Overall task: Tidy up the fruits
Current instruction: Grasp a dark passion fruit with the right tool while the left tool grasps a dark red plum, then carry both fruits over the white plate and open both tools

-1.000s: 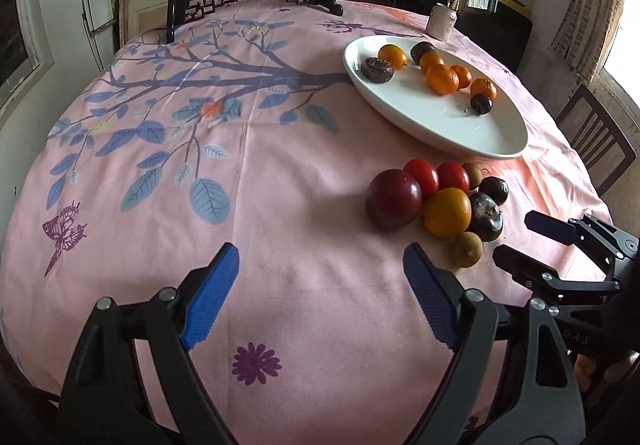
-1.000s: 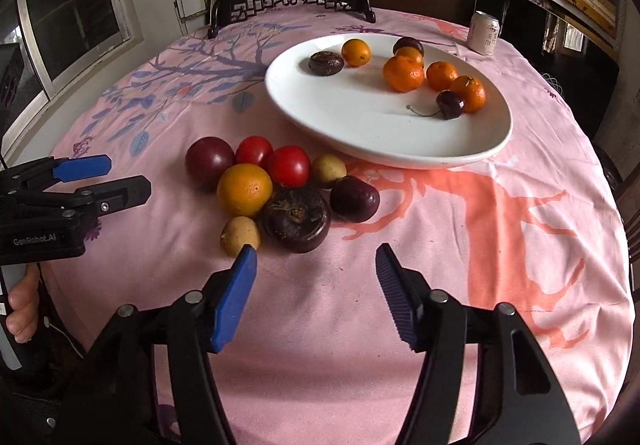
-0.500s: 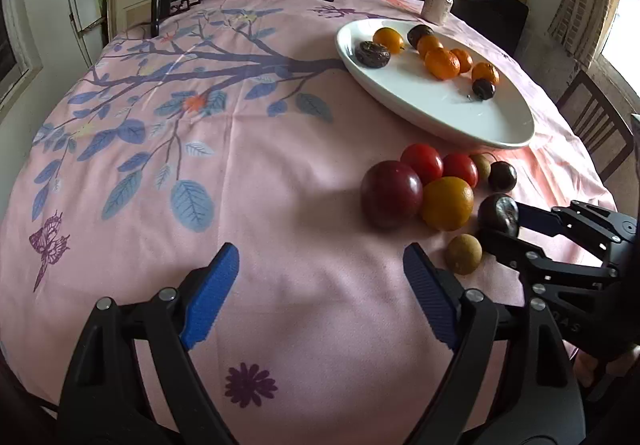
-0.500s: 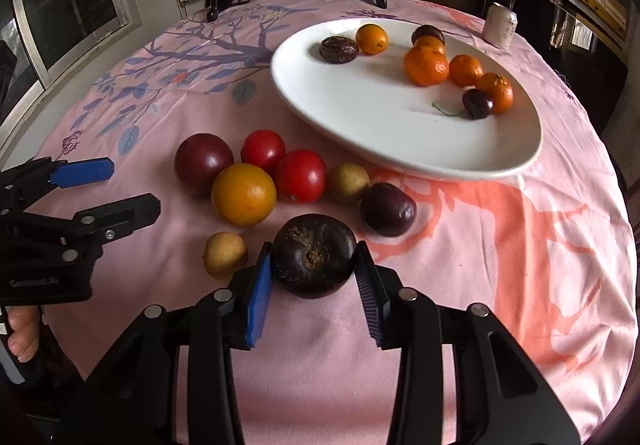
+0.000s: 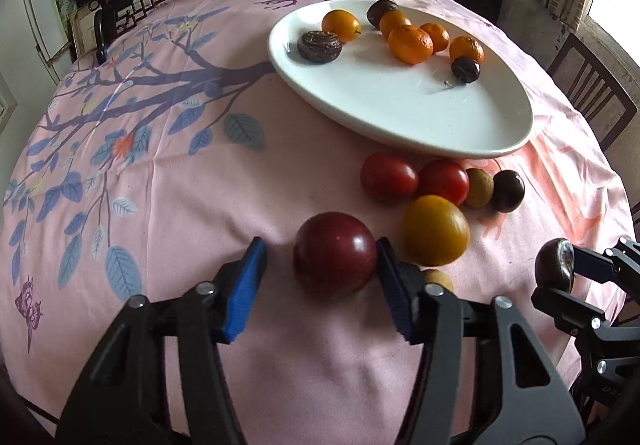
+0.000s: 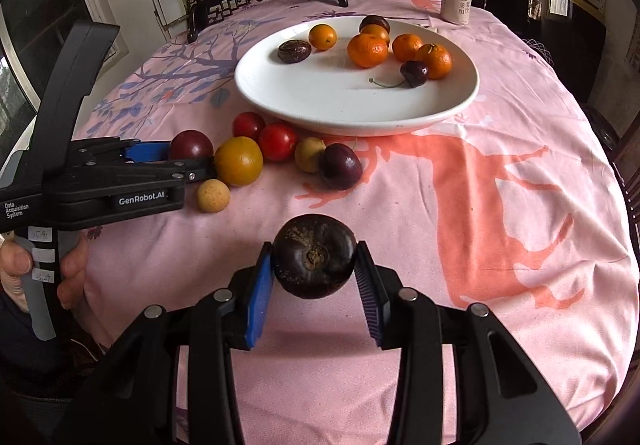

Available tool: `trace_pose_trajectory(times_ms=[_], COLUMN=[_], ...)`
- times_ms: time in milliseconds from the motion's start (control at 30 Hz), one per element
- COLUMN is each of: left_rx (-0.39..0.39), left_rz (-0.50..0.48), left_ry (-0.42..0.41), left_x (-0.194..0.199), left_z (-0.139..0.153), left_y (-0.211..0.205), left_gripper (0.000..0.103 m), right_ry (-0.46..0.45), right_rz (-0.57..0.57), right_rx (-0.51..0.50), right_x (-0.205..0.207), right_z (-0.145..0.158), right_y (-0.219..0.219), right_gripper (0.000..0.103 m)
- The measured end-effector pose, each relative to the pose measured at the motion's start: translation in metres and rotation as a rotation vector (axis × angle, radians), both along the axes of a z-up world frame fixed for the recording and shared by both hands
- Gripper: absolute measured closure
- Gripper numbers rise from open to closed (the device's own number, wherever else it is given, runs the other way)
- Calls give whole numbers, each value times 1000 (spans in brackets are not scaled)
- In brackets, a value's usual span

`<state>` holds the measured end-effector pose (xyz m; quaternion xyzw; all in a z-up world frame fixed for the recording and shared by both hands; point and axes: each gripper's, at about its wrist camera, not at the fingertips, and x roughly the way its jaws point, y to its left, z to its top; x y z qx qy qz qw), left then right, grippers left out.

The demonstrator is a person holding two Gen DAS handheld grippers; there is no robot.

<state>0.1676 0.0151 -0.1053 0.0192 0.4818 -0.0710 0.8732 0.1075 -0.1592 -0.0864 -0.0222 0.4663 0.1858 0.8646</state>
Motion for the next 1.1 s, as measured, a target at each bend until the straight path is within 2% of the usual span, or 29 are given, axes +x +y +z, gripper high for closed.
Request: trace_pose_trajectory(times_ms=[67,167,300,667,867,1100], left_rx=[-45,-98,-126,-156,-122,-77], left_rz=[-9,6,21,-38,-46,-7], left_ry=[-3,-8,-37,-81,-95,-58], left_x=[0,-6,-20,-35,-4,86], left_z=[2,6,16,46,65,67], left_y=[2,8,14,10,2,-26], left_gripper=[66,66,66,66,66,66], right_ry=[-2,-9,-21,-32,-69,-147], right_rz=[-1,1,-1,-2,-22,-42], right_rx=[4,12,19,19,20,16], right_x=[-1,-3,-3,1,22,97], right_z=[1,4,7,15,31,52], right_y=[-1,-1,-2,-2,-13,-21], right_gripper=[62,62,62,62,62,62])
